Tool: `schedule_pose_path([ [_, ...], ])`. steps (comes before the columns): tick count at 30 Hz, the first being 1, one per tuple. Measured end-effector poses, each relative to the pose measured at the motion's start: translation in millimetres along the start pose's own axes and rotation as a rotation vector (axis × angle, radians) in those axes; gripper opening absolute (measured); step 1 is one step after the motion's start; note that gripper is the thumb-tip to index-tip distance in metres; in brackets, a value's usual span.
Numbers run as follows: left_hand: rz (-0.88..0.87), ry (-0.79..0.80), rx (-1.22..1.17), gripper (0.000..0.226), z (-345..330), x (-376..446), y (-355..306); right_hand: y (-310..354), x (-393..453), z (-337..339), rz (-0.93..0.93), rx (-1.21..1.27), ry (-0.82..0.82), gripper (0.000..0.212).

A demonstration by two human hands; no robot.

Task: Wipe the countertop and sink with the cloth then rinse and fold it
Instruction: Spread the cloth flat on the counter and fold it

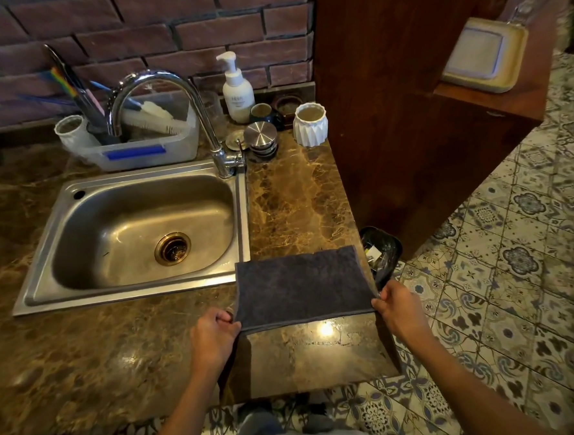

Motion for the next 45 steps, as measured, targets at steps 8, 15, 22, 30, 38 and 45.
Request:
schedule_pose_path([
  [8, -0.556, -0.05, 0.344, 0.026, -31.6, -8.4, -58.3, 64.7, -7.8, -7.2, 0.315, -0.089, -0.197, 0.012],
  [15, -0.777, 0.024, 0.557, 0.047, -69.2, 26.3, -90.9, 101.2, 19.4, -47.1, 0.355, -0.114, -0.064, 0.052],
  [22, -0.684, 0.041, 0.739, 0.072, -77.1, 43.6, -53.2, 86.5, 34.6, -70.5, 0.39, -0.487, -0.079, 0.068],
  [30, -0.35, -0.05, 0.725, 0.074, -81.4, -0.2, -14.2, 90.4, 45.8, -79.3, 0.491, -0.757, -0.009, 0.073],
  [38, -0.033, -0.094, 0.59, 0.077, -110.7, -35.9, -15.8, 131.0, 86.9, -76.1, 0.827, -0.909, 0.201, 0.073],
  [45, -0.211, -0.105, 0.622, 0.073, -83.9, -28.3, -34.4, 142.0, 62.6, -61.9, 0.654, -0.519, 0.058, 0.066],
])
Point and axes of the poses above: each hand's wrist, its own x-axis towards the middle knuckle, its own z-axis out of the back of the hand, y = z × x, the point moved 8 cm from there along x, towards the middle knuckle, and after that the axes turned 8 degrees about y, right-handed, at the moved point
